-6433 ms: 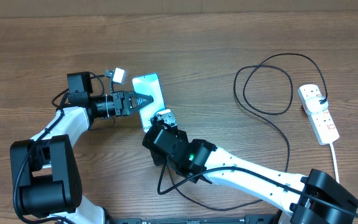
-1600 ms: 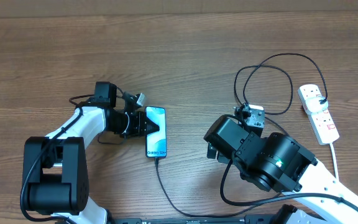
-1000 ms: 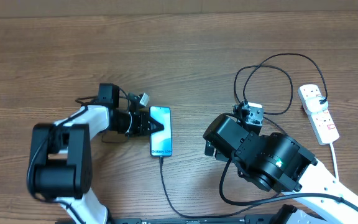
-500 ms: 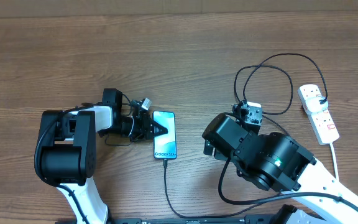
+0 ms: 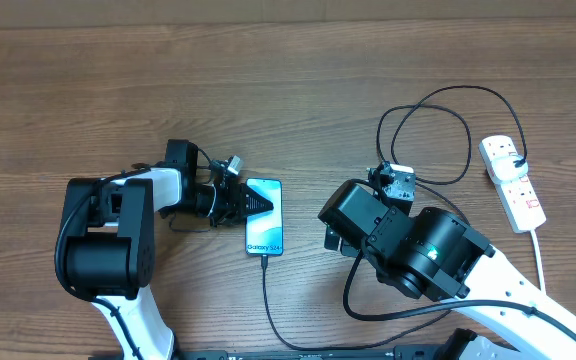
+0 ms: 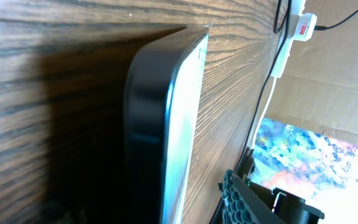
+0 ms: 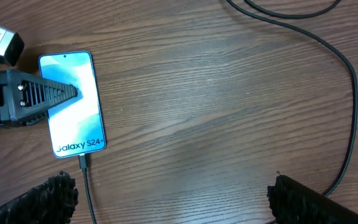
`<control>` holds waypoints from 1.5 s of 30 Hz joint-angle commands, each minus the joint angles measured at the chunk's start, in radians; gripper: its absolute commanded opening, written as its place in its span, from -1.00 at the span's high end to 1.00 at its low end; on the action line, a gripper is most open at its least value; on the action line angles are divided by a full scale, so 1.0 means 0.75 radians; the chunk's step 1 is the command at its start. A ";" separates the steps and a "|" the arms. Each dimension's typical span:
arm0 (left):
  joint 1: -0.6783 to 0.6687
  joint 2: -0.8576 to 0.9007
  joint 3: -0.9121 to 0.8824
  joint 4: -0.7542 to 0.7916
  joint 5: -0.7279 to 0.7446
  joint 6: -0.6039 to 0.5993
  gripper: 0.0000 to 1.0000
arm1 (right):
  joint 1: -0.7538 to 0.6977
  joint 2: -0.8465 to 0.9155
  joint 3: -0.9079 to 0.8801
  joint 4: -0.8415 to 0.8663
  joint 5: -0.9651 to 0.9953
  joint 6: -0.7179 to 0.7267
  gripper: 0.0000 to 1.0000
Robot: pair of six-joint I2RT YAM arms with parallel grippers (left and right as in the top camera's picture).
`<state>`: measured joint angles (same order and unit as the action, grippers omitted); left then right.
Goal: Plug charger to phone and switch on socket
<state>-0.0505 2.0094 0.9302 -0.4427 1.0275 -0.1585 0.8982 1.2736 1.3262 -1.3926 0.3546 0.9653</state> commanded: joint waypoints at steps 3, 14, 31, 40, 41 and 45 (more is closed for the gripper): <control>-0.003 0.032 -0.015 -0.004 -0.386 -0.018 0.25 | -0.003 -0.002 0.028 -0.002 0.005 0.010 -1.00; -0.003 0.032 0.038 -0.146 -0.629 -0.013 0.21 | -0.003 -0.002 0.028 -0.013 0.005 0.010 -1.00; -0.036 0.033 0.043 -0.170 -0.785 0.095 -0.01 | -0.003 -0.002 0.028 -0.011 0.004 0.010 -1.00; -0.115 0.033 0.043 -0.090 -0.750 0.139 -0.09 | -0.003 -0.002 0.028 0.026 0.004 0.010 -1.00; -0.127 0.033 0.043 -0.085 -0.751 0.138 -0.11 | -0.003 -0.002 0.028 0.036 0.004 0.011 -1.00; -0.144 0.033 0.043 -0.080 -0.757 0.148 -0.15 | -0.003 -0.002 0.028 0.064 0.004 0.011 -1.00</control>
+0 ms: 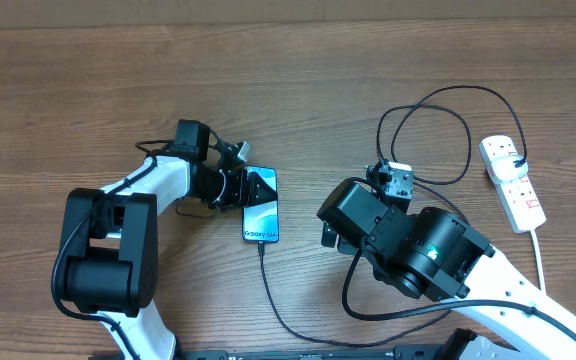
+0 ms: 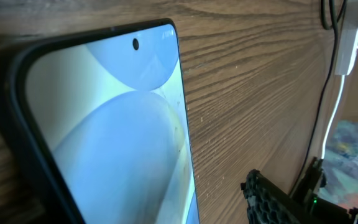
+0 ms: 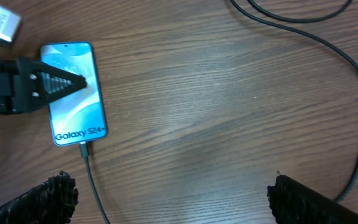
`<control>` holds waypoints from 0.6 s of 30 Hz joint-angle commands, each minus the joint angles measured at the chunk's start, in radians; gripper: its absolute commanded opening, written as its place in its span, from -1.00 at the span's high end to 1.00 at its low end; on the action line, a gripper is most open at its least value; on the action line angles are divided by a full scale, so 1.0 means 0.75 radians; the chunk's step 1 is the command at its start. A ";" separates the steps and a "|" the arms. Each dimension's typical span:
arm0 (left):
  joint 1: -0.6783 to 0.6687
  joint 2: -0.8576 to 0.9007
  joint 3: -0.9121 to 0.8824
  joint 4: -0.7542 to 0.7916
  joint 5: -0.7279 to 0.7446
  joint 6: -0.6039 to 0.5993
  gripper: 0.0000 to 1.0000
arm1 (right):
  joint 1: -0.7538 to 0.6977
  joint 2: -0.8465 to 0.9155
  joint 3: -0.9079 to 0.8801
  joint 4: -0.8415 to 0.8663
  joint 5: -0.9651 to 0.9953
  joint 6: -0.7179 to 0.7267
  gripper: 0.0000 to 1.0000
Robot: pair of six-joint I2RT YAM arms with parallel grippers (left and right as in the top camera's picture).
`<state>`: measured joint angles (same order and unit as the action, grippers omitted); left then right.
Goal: Plug charger to phone and switch on socket
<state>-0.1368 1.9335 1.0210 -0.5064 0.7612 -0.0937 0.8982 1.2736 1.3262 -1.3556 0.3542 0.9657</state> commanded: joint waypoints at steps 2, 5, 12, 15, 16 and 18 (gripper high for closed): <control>-0.029 0.134 -0.078 0.008 -0.411 0.061 -0.15 | -0.003 -0.002 0.028 0.027 0.004 0.011 -1.00; -0.029 0.134 -0.078 0.008 -0.457 0.054 -0.15 | -0.003 -0.001 0.028 0.030 0.005 0.010 -1.00; -0.028 0.134 -0.078 0.008 -0.512 0.015 -0.35 | -0.003 0.001 0.028 0.026 0.005 0.010 -1.00; -0.028 0.134 -0.078 0.013 -0.511 0.014 -0.40 | -0.003 0.002 0.028 0.026 0.005 0.010 -1.00; -0.028 0.134 -0.078 0.018 -0.511 0.011 -0.48 | -0.003 0.004 0.028 0.026 0.005 0.010 -1.00; -0.028 0.134 -0.078 0.027 -0.512 0.005 -0.83 | -0.003 0.009 0.028 0.025 0.004 0.010 -1.00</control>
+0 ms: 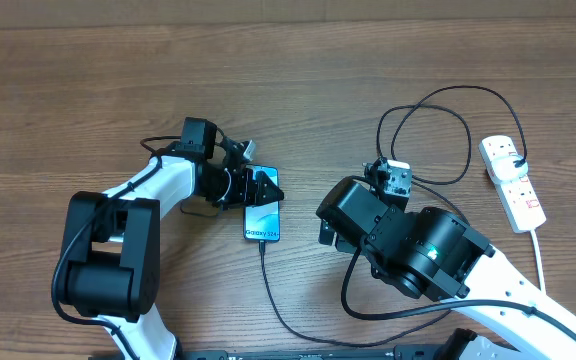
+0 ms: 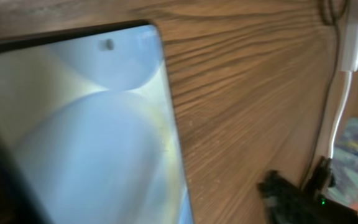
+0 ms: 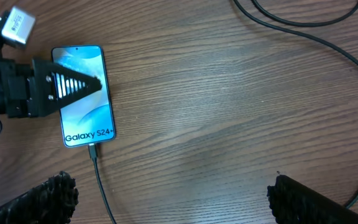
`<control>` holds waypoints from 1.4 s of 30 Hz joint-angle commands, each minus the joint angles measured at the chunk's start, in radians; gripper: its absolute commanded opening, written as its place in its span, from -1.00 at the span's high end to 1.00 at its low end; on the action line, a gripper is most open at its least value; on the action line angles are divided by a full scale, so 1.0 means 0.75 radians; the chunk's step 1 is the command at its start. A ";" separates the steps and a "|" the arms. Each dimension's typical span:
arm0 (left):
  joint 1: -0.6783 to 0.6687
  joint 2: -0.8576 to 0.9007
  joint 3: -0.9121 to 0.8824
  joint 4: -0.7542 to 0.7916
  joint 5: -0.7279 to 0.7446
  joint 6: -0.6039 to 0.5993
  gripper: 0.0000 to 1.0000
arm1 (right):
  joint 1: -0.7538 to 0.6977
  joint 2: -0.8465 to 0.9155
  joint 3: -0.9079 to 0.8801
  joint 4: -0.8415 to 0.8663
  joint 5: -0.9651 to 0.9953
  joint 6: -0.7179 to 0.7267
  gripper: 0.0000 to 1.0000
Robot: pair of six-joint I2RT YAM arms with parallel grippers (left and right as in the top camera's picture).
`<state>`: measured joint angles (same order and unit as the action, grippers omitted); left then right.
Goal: Plug charger to phone and switch on socket
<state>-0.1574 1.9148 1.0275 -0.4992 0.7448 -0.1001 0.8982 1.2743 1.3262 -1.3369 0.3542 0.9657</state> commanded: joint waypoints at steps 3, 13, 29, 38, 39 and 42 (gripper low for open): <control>0.000 0.159 -0.087 0.017 -0.497 0.013 -1.00 | -0.003 0.020 0.028 0.001 0.004 0.010 -1.00; 0.000 0.159 -0.087 -0.004 -0.610 -0.039 -0.99 | -0.003 0.112 0.028 -0.002 0.005 0.010 -1.00; -0.001 0.159 -0.087 -0.069 -0.728 -0.157 -1.00 | -0.003 0.155 0.028 0.006 0.004 0.010 -1.00; -0.001 0.159 -0.087 -0.086 -0.727 -0.158 -1.00 | -0.003 0.155 0.028 0.006 0.004 0.010 -1.00; -0.001 0.159 -0.087 -0.098 -0.728 -0.168 -1.00 | -0.003 0.155 0.028 0.006 0.004 0.010 -1.00; 0.000 0.159 -0.087 -0.119 -0.728 -0.167 -1.00 | -0.003 0.155 0.028 0.006 0.004 0.011 -1.00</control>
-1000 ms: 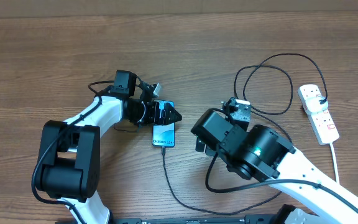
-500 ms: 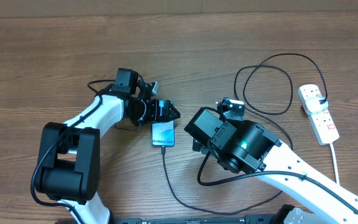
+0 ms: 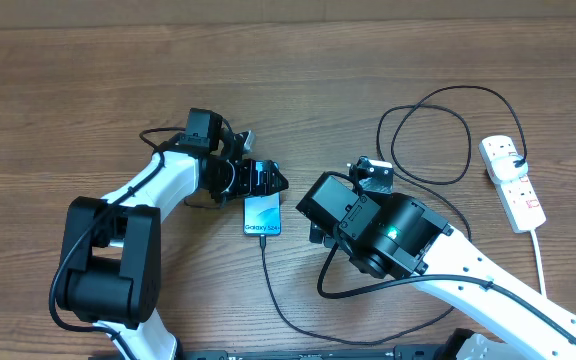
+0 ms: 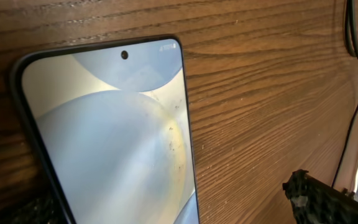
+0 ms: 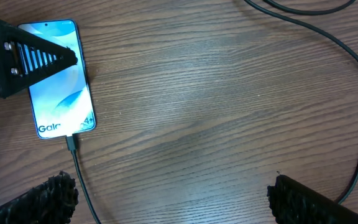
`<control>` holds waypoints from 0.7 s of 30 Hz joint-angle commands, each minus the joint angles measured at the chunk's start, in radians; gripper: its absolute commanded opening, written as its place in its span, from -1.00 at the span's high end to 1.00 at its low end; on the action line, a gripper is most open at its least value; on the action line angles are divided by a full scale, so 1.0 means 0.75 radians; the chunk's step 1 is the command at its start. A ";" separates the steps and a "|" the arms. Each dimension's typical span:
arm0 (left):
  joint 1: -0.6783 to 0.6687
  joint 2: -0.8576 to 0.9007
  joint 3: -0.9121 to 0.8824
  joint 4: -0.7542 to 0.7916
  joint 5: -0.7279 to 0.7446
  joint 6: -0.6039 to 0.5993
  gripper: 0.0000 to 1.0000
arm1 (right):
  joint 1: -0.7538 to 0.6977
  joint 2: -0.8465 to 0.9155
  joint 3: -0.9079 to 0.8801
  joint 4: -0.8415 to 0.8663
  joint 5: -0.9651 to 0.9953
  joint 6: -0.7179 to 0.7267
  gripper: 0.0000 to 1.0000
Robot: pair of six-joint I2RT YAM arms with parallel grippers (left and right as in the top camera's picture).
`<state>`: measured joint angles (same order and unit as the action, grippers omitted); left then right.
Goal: Plug charger to phone and switch on socket
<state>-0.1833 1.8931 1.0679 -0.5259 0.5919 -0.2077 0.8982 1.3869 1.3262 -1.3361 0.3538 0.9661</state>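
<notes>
The phone lies face up on the table with its screen lit, and it also shows in the left wrist view and the right wrist view. A black charger cable is plugged into its near end. My left gripper is open over the phone's far end, one finger lying across the screen. My right gripper is open over bare wood, right of the phone. The white socket strip lies at the far right with a plug in it.
The cable runs in loops across the back right of the table between the right arm and the socket strip. A white lead runs from the strip toward the front edge.
My left gripper and the phone sit a little farther from the front edge, and the left wrist view is sharp again. The right arm's body has shifted left, closer to the phone.
At first my left gripper reached in from the left with a finger over the phone's upper screen, the cable plugged in. At each later moment phone and gripper stood slightly farther back. The right gripper stayed open throughout, shifting left only now.
</notes>
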 commanded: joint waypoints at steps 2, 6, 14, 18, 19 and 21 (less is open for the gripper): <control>0.035 0.188 -0.141 -0.092 -0.524 -0.024 -1.00 | -0.003 0.005 0.028 0.006 0.005 0.010 -1.00; 0.034 0.188 -0.141 -0.097 -0.523 -0.037 -0.99 | -0.003 0.005 0.028 0.004 0.005 0.010 -1.00; 0.035 0.188 -0.140 -0.070 -0.518 -0.084 -1.00 | -0.003 0.005 0.028 0.026 -0.019 0.020 -1.00; 0.035 0.188 -0.138 -0.058 -0.514 -0.115 -1.00 | -0.003 0.005 0.028 0.137 -0.120 0.179 -1.00; 0.035 0.188 -0.137 -0.057 -0.514 -0.120 -0.99 | -0.003 0.005 0.028 0.181 -0.167 0.203 -1.00; 0.035 0.187 -0.128 -0.057 -0.519 -0.142 -1.00 | -0.003 0.005 0.028 0.240 -0.212 0.203 -1.00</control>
<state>-0.1829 1.8912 1.0737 -0.5316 0.5591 -0.2722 0.8982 1.3869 1.3262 -1.1919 0.2745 1.0496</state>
